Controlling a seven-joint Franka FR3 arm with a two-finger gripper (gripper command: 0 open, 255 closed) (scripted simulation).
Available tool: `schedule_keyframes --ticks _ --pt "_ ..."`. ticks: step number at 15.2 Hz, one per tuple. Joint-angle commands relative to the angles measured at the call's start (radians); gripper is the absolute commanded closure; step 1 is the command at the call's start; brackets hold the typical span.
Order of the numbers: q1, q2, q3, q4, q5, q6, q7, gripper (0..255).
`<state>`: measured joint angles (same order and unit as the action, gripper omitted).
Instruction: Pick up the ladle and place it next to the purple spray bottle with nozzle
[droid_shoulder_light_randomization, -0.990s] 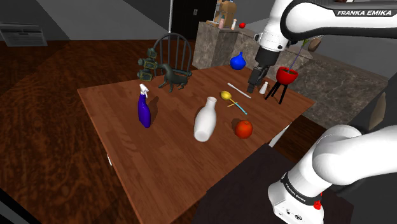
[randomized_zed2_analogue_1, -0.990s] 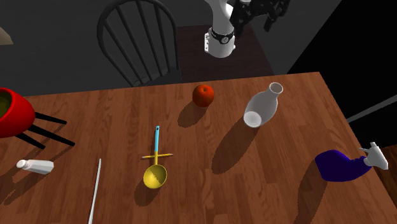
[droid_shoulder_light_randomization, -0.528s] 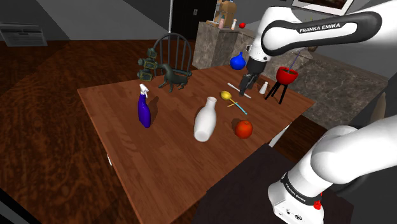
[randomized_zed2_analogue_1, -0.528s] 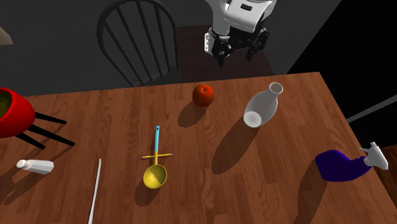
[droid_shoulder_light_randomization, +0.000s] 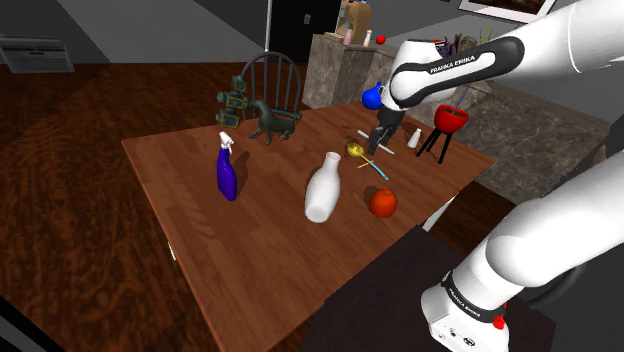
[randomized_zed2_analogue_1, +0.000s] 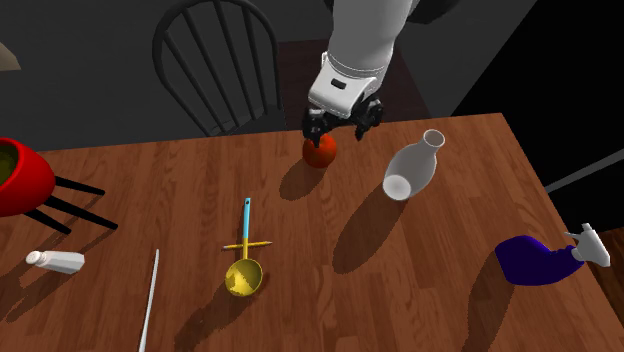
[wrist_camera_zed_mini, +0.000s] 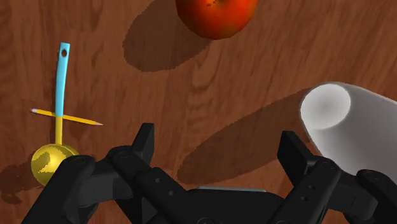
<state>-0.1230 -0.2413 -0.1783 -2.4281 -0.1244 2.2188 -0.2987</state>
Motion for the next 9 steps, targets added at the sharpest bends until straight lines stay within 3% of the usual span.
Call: schedule_keyframes --ticks 1,9 --pt "-0.009 0.067 -0.015 0.024 -0.001 0.053 -0.01 0" --pt "-0.054 0.351 -0.068 0.173 0.038 0.22 -0.078 0"
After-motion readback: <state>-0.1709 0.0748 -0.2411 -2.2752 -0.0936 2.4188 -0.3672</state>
